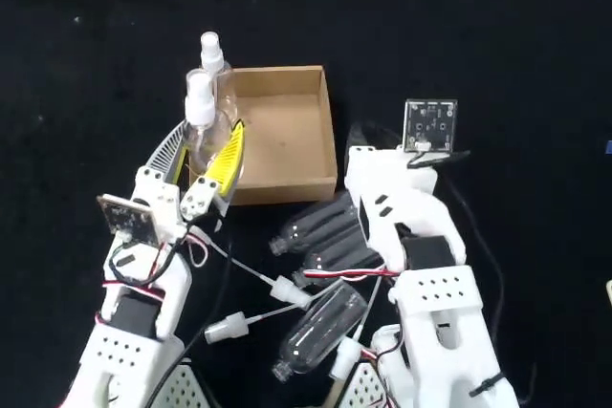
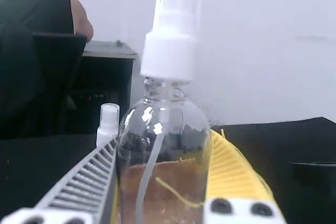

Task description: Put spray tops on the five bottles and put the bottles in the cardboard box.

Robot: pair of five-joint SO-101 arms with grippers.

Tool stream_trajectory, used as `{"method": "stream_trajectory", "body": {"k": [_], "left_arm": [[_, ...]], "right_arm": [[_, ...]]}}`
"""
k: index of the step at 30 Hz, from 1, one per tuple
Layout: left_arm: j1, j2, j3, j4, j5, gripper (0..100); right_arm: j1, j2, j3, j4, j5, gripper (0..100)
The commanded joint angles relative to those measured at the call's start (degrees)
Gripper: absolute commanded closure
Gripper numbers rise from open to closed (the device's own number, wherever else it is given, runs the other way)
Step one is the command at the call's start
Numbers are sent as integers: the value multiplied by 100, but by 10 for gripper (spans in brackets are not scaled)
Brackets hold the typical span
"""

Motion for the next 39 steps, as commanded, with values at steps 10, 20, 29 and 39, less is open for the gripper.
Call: {"method": "stream_trajectory", "body": {"k": [10, 20, 29, 39], "left_arm": [[-338, 4378, -1701, -2391, 0, 970], [-382, 6769, -1895, -4993, 0, 970], [-391, 8413, -2492, -6189, 0, 970], [-734, 9442, -3020, -6356, 0, 970]], "right_arm": [[132, -75, -13, -202, -26, 973], [132, -75, -13, -229, -26, 973], [132, -75, -13, -220, -26, 973], [132, -75, -13, -229, -26, 973]]}}
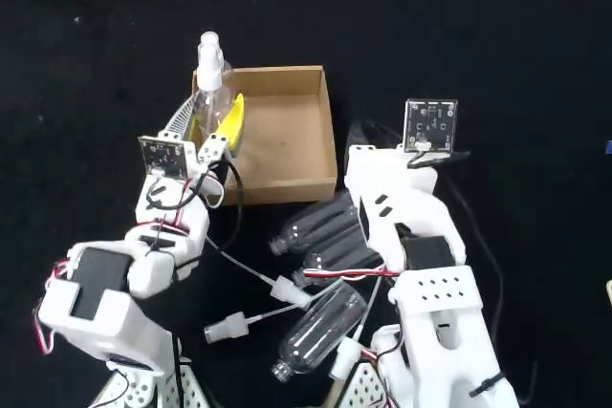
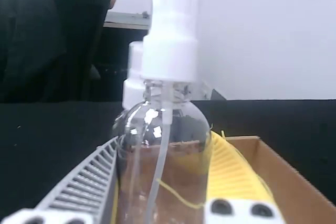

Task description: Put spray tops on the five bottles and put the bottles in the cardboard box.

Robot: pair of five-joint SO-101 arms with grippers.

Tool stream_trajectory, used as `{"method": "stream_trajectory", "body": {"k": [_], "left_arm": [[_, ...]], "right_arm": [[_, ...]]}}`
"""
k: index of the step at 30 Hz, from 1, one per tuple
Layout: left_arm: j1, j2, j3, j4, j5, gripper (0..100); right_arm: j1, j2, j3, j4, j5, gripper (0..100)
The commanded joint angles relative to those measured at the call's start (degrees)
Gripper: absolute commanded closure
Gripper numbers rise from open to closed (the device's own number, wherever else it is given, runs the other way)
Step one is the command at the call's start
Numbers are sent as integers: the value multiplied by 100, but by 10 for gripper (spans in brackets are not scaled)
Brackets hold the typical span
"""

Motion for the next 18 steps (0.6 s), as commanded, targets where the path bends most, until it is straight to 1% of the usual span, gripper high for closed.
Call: {"method": "stream_trajectory", "body": {"k": [1, 18], "left_arm": [[-198, 211, -462, -176, 0, 970], [-171, 1187, -892, -246, 9, 970]], "right_arm": [[132, -75, -22, -167, -26, 973], [158, -75, -22, -176, -26, 973]]}}
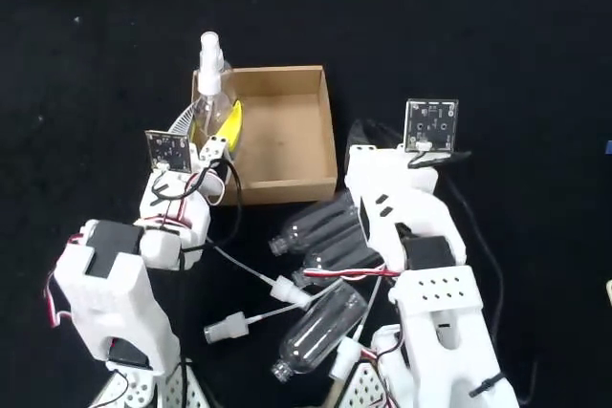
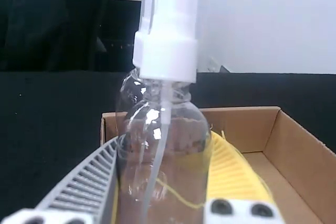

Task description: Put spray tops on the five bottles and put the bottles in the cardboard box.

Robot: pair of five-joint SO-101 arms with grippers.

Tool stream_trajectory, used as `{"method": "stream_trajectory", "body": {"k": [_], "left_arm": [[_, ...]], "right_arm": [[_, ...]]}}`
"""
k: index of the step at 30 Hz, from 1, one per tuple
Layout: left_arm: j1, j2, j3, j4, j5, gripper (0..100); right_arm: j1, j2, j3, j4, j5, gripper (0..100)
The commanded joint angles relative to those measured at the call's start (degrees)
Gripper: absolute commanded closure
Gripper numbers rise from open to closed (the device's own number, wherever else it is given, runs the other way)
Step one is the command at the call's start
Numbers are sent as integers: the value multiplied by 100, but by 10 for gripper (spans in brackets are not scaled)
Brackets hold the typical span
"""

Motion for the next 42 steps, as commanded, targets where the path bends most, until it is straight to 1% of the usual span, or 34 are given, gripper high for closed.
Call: {"method": "stream_trajectory", "body": {"k": [1, 4, 6, 12, 24, 25, 27, 29, 31, 37, 42], "left_arm": [[-57, 123, -321, -404, 9, 970], [-57, 316, -286, -993, 9, 970], [-57, 475, -312, -1160, 9, 970], [-75, 800, -330, -1178, 18, 970], [-40, 809, -453, -1187, 9, 969], [-31, 809, -453, -1169, 9, 956], [-31, 853, -453, -1160, 9, 893], [-31, 853, -418, -1152, 9, 820], [-40, 853, -400, -1152, 9, 780], [-84, 853, -391, -1152, 9, 798], [-84, 853, -391, -1143, 9, 732]], "right_arm": [[149, -75, -22, -176, -26, 973], [149, -75, -22, -176, -18, 973], [149, -75, -22, -176, -18, 973], [149, -75, -22, -176, -18, 973], [158, -84, -22, -176, 18, 973], [158, -84, -22, -176, 97, 973], [158, -84, -22, -176, 237, 973], [158, -84, -22, -176, 255, 973], [158, -84, -22, -176, 255, 973], [158, -84, -22, -176, 255, 973], [158, -84, -22, -176, 255, 973]]}}
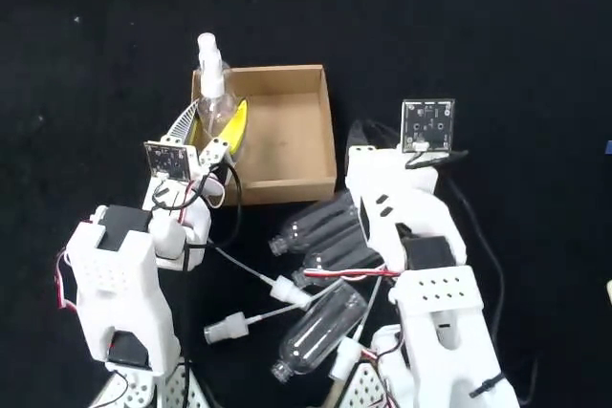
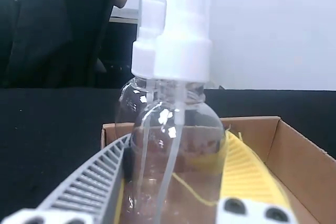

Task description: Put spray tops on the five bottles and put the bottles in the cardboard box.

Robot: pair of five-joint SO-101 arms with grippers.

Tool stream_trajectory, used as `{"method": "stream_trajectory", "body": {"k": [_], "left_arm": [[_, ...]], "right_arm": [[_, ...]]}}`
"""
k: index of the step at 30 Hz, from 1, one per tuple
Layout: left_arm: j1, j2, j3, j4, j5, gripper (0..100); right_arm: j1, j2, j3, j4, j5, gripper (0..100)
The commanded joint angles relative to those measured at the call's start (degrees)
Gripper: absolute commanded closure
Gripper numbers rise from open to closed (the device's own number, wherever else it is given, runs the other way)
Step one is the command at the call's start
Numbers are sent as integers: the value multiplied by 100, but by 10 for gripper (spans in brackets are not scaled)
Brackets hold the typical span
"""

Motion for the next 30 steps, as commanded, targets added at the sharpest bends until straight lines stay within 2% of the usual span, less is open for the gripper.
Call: {"method": "stream_trajectory", "body": {"k": [1, 16, 27, 30], "left_arm": [[-57, -18, -154, -53, 9, 724], [-40, -97, -48, -88, 0, 737], [-66, -738, 154, -35, 0, 737], [-66, -809, 154, 343, 0, 735]], "right_arm": [[158, -84, -22, -176, 53, 973], [158, -92, -22, -176, 53, 973], [158, -92, -22, -176, 53, 973], [158, -92, -22, -176, 53, 973]]}}
